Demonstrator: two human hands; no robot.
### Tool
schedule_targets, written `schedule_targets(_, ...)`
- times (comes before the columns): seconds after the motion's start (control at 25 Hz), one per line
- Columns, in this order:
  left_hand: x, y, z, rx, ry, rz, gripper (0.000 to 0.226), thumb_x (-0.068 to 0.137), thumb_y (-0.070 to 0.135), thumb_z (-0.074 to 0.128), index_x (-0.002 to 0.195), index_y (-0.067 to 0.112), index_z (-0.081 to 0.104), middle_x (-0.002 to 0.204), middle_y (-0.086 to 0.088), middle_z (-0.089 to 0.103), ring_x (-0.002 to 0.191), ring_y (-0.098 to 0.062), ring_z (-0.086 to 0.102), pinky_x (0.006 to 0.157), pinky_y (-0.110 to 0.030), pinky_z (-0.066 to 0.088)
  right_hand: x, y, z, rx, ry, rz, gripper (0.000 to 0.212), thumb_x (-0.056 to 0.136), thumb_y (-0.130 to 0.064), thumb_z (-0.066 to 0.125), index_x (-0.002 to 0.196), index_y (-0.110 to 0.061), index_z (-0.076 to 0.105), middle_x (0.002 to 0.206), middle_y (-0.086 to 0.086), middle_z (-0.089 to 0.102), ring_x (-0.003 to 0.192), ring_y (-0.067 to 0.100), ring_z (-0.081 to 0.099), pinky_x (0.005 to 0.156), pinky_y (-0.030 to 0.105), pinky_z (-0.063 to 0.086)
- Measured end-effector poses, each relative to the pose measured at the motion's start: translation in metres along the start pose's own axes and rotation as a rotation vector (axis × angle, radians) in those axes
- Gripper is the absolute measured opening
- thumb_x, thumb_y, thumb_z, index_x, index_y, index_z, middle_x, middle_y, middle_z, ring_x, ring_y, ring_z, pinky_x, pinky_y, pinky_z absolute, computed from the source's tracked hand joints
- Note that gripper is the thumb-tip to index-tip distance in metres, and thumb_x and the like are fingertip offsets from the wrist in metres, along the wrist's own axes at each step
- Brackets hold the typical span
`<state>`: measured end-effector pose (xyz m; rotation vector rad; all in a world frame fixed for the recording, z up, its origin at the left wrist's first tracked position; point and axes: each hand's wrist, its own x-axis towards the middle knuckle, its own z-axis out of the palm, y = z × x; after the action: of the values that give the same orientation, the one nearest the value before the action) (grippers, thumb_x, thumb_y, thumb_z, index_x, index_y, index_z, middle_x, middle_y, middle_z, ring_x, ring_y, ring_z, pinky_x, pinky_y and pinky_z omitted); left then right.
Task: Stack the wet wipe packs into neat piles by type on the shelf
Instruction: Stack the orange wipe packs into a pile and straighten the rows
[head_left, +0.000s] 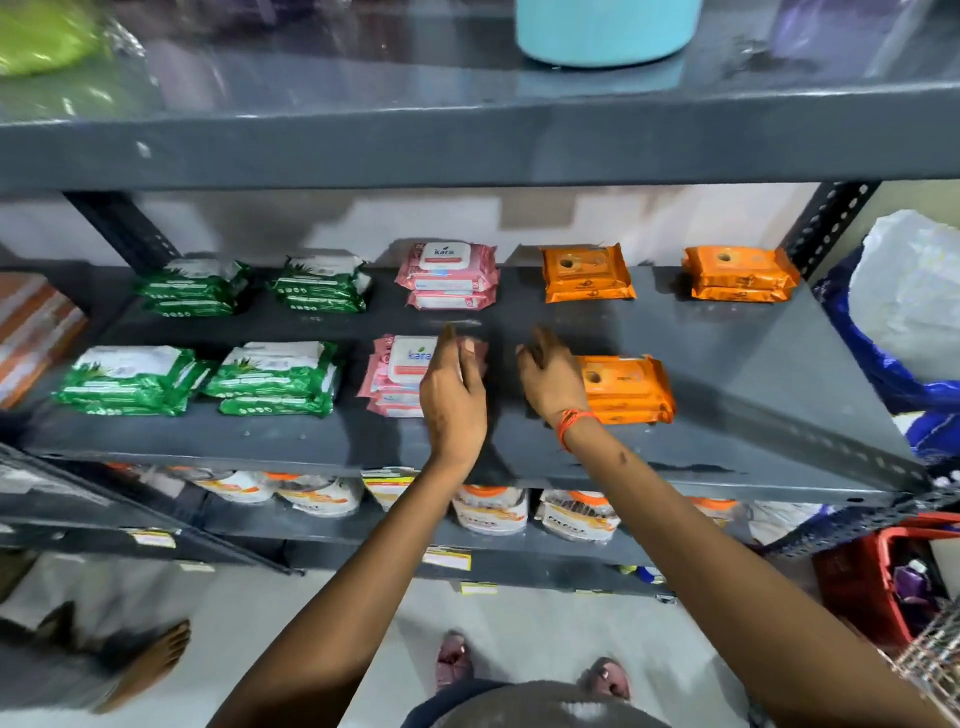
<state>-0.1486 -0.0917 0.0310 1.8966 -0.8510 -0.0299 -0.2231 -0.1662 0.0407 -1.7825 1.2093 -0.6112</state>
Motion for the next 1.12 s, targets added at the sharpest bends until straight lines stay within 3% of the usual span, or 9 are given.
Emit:
schedule_targets(0.08,0.015,-0.024,-0.024,0.021,0.010,0.022,0.039,0.096,0.013,0.045,0.132,-0.003,0.046,0.133,-0.023,0.054,0.121,-0.035,0.054,0.099,-0.030,0.038,-0.001,-0.013,0.024,0.067,-0.030,0.055,0.037,0.095,-0.013,0.048,0.131,-0.001,0.049,0.132,0.021,0.058,0.122,0.035,0.055,0.101,0.037,0.044)
schedule_targets(0.2,0.039,-0.061,-0.050,0.049,0.006,-0.017,0.044,0.095,0.018,0.049,0.132,-0.005,0.045,0.136,-0.025,0.051,0.124,-0.038,0.051,0.102,-0.039,0.042,0.005,-0.019,0.054,0.139,-0.053,0.160,0.034,0.095,-0.016,0.049,0.124,0.001,0.054,0.128,0.022,0.061,0.118,0.036,0.057,0.100,0.040,0.044)
schedule_targets(0.28,0.050,-0.080,-0.058,0.042,-0.069,-0.166,0.049,0.095,0.025,0.050,0.133,-0.004,0.043,0.135,-0.026,0.051,0.123,-0.038,0.051,0.100,-0.038,0.041,0.007,-0.019,0.066,0.271,-0.049,0.267,0.036,0.095,-0.020,0.052,0.125,0.001,0.056,0.132,0.021,0.059,0.120,0.034,0.057,0.104,0.041,0.045)
schedule_targets(0.36,0.057,-0.089,-0.061,-0.005,-0.210,-0.392,0.050,0.095,0.033,0.047,0.132,-0.001,0.044,0.131,-0.026,0.054,0.119,-0.038,0.053,0.095,-0.036,0.042,0.006,-0.019,0.075,0.364,-0.044,0.350,0.040,0.095,-0.025,0.053,0.124,0.001,0.058,0.130,0.019,0.061,0.118,0.034,0.059,0.099,0.037,0.049)
schedule_targets(0.44,0.058,-0.091,-0.060,-0.075,-0.295,-0.504,0.050,0.096,0.038,0.044,0.123,-0.004,0.052,0.124,-0.027,0.058,0.113,-0.038,0.056,0.093,-0.039,0.044,0.005,-0.018,0.079,0.387,-0.034,0.367,0.042,0.094,-0.028,0.054,0.124,0.001,0.059,0.128,0.018,0.062,0.117,0.034,0.060,0.094,0.033,0.049)
schedule_targets(0.6,0.057,-0.085,-0.054,-0.061,-0.291,-0.506,0.049,0.095,0.041,0.044,0.107,-0.004,0.060,0.113,-0.027,0.064,0.105,-0.039,0.060,0.085,-0.039,0.046,0.006,-0.014,0.074,0.414,-0.026,0.382,0.041,0.095,-0.029,0.052,0.125,-0.002,0.058,0.127,0.020,0.062,0.111,0.036,0.063,0.086,0.034,0.050)
schedule_targets(0.8,0.055,-0.075,-0.051,-0.043,-0.281,-0.534,0.052,0.094,0.044,0.044,0.101,-0.005,0.061,0.110,-0.027,0.064,0.101,-0.037,0.060,0.077,-0.034,0.043,0.004,-0.013,0.066,0.394,-0.045,0.401,0.040,0.095,-0.031,0.051,0.126,-0.005,0.056,0.128,0.019,0.062,0.111,0.037,0.063,0.098,0.044,0.052)
schedule_targets(0.92,0.053,-0.073,-0.057,-0.021,-0.266,-0.495,0.051,0.093,0.046,0.045,0.101,-0.002,0.060,0.107,-0.025,0.066,0.100,-0.037,0.061,0.077,-0.034,0.044,0.002,-0.022,0.062,0.232,0.008,0.275,0.039,0.094,-0.034,0.050,0.122,-0.007,0.055,0.126,0.017,0.062,0.113,0.036,0.061,0.099,0.048,0.051)
schedule_targets(1.12,0.050,-0.072,-0.078,0.068,-0.236,-0.281,0.055,0.094,0.041,0.047,0.128,-0.003,0.048,0.124,-0.024,0.061,0.115,-0.037,0.057,0.089,-0.037,0.046,0.004,-0.047,0.071,-0.009,0.049,0.097,0.043,0.091,-0.032,0.053,0.124,-0.004,0.049,0.130,0.020,0.058,0.122,0.038,0.053,0.105,0.051,0.044)
